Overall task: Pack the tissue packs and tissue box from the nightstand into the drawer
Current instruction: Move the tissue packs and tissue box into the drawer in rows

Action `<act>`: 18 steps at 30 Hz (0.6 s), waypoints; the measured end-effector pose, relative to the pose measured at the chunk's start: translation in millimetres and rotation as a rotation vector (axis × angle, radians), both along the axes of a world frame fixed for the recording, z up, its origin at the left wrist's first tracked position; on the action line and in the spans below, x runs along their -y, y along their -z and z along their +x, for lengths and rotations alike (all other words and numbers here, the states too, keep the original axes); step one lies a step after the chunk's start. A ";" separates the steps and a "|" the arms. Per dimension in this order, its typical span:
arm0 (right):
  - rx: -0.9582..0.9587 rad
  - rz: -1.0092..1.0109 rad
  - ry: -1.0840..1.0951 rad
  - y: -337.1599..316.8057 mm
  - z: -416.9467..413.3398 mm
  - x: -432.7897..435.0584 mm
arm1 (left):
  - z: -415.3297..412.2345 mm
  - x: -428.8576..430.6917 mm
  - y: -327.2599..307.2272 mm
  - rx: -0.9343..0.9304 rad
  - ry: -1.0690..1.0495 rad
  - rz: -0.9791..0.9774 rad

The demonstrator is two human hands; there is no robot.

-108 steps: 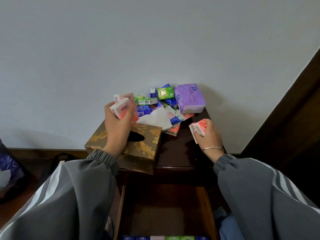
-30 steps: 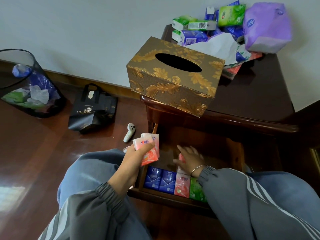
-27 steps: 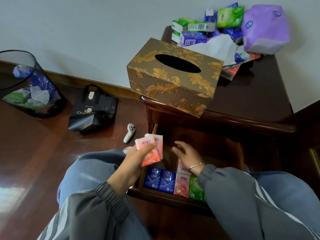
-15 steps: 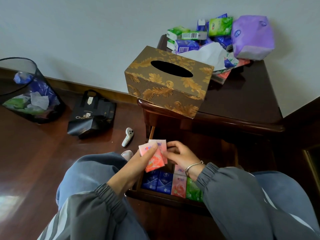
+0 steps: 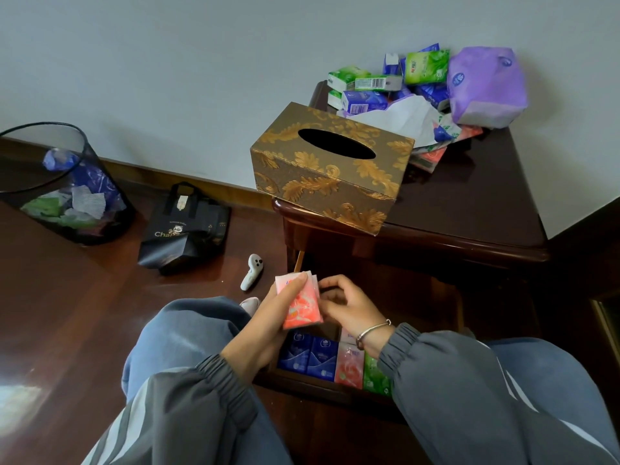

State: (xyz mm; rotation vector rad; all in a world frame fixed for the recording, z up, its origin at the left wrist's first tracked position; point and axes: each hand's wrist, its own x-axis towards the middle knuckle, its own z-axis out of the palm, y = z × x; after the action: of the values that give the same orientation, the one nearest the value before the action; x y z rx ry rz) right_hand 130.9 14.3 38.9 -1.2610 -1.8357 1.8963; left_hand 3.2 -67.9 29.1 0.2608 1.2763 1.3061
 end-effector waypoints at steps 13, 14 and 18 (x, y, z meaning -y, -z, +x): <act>0.077 -0.454 -0.065 17.7 4.8 -14.0 | 2.9 7.4 -3.8 -0.145 0.223 -0.110; 0.076 -0.474 -0.034 23.2 5.5 -17.7 | 1.3 5.9 -2.9 -0.270 0.210 -0.130; 0.149 -0.365 0.234 48.8 6.0 -33.3 | -9.2 4.8 13.2 -0.650 0.122 -0.433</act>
State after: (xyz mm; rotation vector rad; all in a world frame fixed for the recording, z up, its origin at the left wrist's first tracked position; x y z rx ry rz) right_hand 136.9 47.6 -9.9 -1.6889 -1.3630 2.1123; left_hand -6.1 -72.6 15.8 0.4669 2.0178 0.8275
